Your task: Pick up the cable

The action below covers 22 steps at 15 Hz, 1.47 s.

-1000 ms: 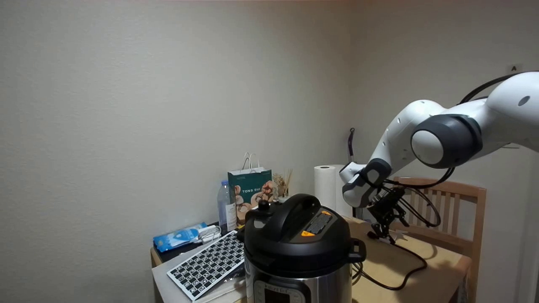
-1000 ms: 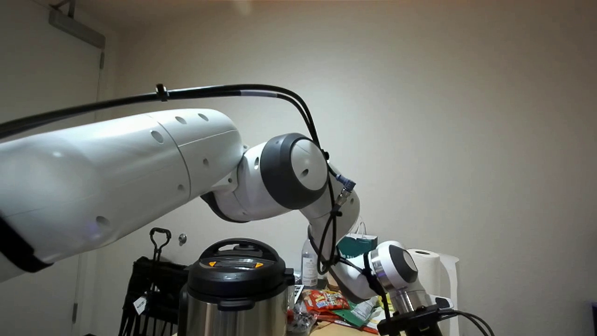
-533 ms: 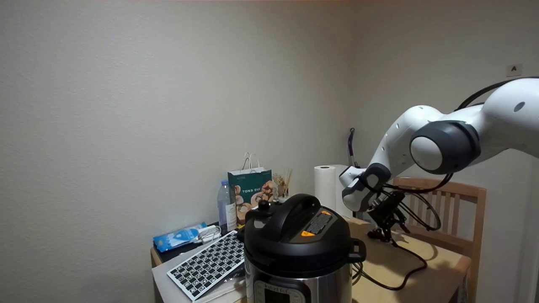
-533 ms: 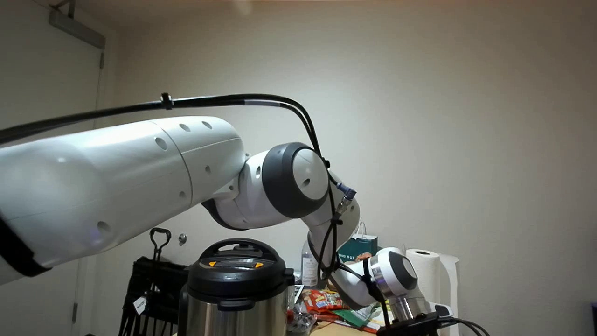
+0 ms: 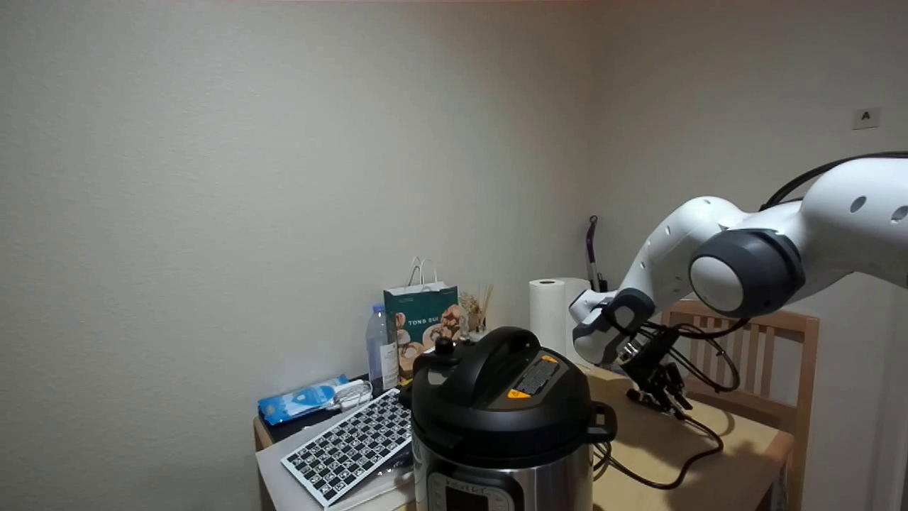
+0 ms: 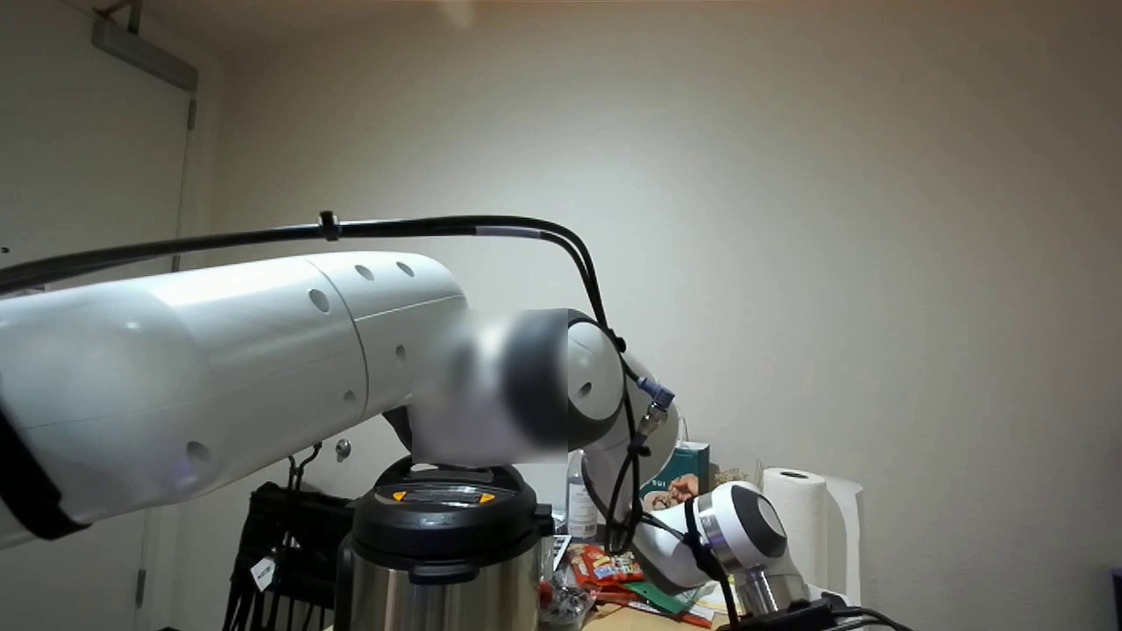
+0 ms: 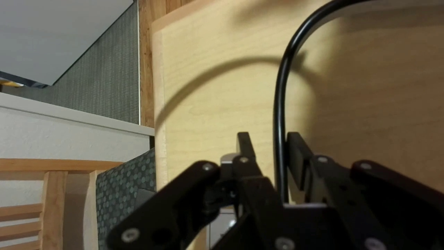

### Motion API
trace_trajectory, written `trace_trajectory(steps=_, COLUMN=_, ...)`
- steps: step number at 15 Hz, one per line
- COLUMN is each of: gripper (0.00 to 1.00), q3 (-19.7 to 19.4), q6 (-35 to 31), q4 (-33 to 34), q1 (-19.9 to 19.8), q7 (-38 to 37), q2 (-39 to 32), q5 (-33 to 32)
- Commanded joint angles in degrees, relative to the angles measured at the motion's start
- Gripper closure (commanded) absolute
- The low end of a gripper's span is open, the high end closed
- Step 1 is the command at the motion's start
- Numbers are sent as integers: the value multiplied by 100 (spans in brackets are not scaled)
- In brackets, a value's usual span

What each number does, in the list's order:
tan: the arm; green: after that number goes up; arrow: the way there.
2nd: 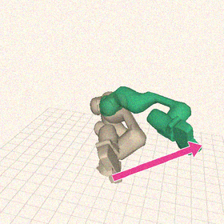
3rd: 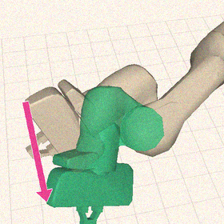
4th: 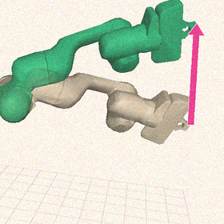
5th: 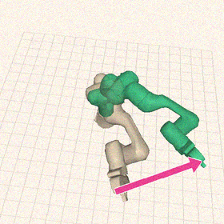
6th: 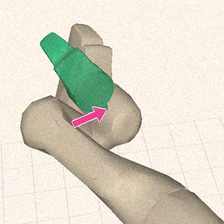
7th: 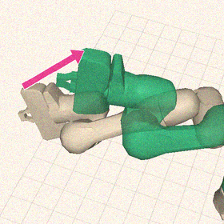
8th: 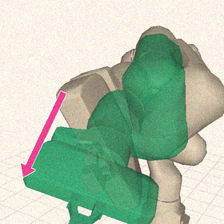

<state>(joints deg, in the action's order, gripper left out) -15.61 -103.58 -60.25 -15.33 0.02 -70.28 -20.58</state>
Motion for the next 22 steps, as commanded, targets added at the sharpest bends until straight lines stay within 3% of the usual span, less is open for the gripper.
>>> trace_trajectory(steps=1, gripper=94, q3=11, q6=602, q4=617, q1=-165, q7=296, q2=-296, q5=160)
trace_trajectory(steps=3, gripper=99, q3=4, q6=895, q4=875, q1=-186, q7=407, q2=-432, q5=107)
trace_trajectory(steps=5, gripper=96, q3=17, q6=1025, q4=1108, q1=-179, q7=865, q2=-576, q5=-55)
trace_trajectory(steps=9, gripper=96, q3=-11, q6=835, q4=1522, q1=-130, q7=1997, q2=-875, q5=-395)
trace_trajectory(steps=13, gripper=96, q3=-136, q6=531, q4=1336, q1=-49, q7=2877, q2=-747, q5=-855)
trace_trajectory(steps=14, gripper=96, q3=-28, q6=669, q4=1351, q1=-56, q7=2375, q2=-775, q5=-607)
trace_trajectory(steps=15, gripper=85, q3=-34, q6=660, q4=1354, q1=-55, q7=2418, q2=-774, q5=-630)
trace_trajectory(steps=18, gripper=85, q3=-19, q6=663, q4=1354, q1=-46, q7=2411, q2=-779, q5=-629)
trace_trajectory(steps=19, gripper=96, q3=-17, q6=723, q4=1270, q1=12, q7=2684, q2=-761, q5=-724)
trace_trajectory(steps=22, gripper=96, q3=15, q6=366, q4=735, q1=289, q7=3108, q2=-705, q5=-1002)
